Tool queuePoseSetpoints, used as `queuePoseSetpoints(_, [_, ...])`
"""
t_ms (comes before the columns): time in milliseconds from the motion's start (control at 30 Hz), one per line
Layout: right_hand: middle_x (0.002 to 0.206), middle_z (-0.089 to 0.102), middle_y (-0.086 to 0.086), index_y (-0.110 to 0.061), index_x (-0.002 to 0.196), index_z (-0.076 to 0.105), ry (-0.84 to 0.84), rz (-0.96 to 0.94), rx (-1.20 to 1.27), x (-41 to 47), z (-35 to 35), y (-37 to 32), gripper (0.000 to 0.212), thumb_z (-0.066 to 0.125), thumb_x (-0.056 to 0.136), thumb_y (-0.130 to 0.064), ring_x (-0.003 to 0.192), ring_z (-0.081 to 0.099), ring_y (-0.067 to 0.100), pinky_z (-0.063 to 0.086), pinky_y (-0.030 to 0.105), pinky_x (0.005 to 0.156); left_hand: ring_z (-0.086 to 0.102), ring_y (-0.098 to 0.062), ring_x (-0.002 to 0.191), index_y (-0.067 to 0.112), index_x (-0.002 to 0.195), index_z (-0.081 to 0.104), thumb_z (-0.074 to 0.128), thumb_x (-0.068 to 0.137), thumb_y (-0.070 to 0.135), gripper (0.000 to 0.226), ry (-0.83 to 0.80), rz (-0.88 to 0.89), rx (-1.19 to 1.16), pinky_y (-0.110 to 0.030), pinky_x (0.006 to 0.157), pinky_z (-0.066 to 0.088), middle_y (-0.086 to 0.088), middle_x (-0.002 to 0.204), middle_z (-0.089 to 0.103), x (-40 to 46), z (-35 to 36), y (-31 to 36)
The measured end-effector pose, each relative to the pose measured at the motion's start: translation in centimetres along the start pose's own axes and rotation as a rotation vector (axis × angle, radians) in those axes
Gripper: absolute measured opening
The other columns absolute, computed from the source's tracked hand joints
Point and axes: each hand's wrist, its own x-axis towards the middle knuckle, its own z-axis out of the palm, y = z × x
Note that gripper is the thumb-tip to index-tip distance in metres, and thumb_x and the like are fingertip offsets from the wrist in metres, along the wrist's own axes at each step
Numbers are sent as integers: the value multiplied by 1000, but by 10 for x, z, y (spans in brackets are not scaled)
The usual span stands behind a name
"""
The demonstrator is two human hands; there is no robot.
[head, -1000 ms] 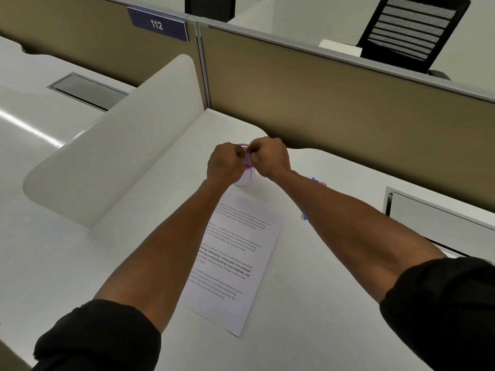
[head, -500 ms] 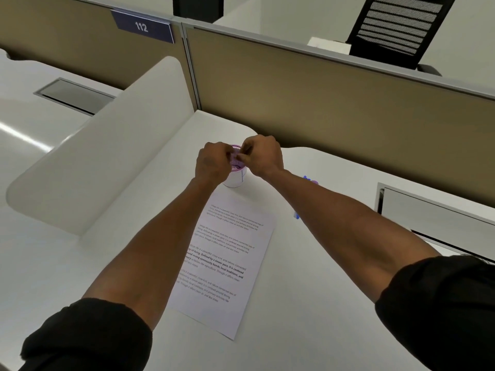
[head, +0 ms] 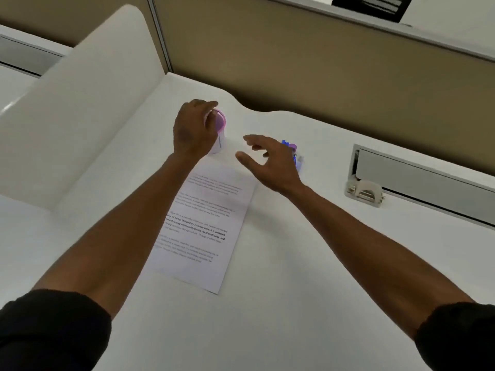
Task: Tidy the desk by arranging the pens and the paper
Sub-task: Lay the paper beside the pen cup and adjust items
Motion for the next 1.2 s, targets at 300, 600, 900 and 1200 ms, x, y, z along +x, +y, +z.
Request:
queuePoseSetpoints(300, [165,-11,-9,-31,156,-7,-349,77,-424,-200,-55,102,139,60,52,-94,151,-14,13,8,47,122,40,-23,140,10,136,55,55,97,23,41,-388,176,-151,-43,112,37,-9,142,53,-209,45,71])
queuePoseSetpoints(600, [165,-15,6,-18,156,-7,-364,99,-562,-252,-44,112,154,48,41,-103,151,-15,29,9,65,117,-6,-24,151,15,156,3,28,102,43,65,-595,176,165,-46,123,9,-4,164,-3,-332,56,75])
queuePoseSetpoints(900, [164,-17,0,-22,155,-16,-268,221,-553,-230,-39,119,140,44,55,-100,150,-19,17,-4,50,122,-4,-21,151,17,156,11,22,105,39,56,-646,220,182,-49,120,14,4,164,3,-340,54,82])
queuePoseSetpoints(1200, [166,-6,5,-11,156,-3,-224,131,-591,-327,-19,94,93,35,94,-69,153,-5,24,3,48,119,2,-16,151,16,156,2,30,102,39,65,-518,15,3,-38,122,5,5,164,5,-366,30,80])
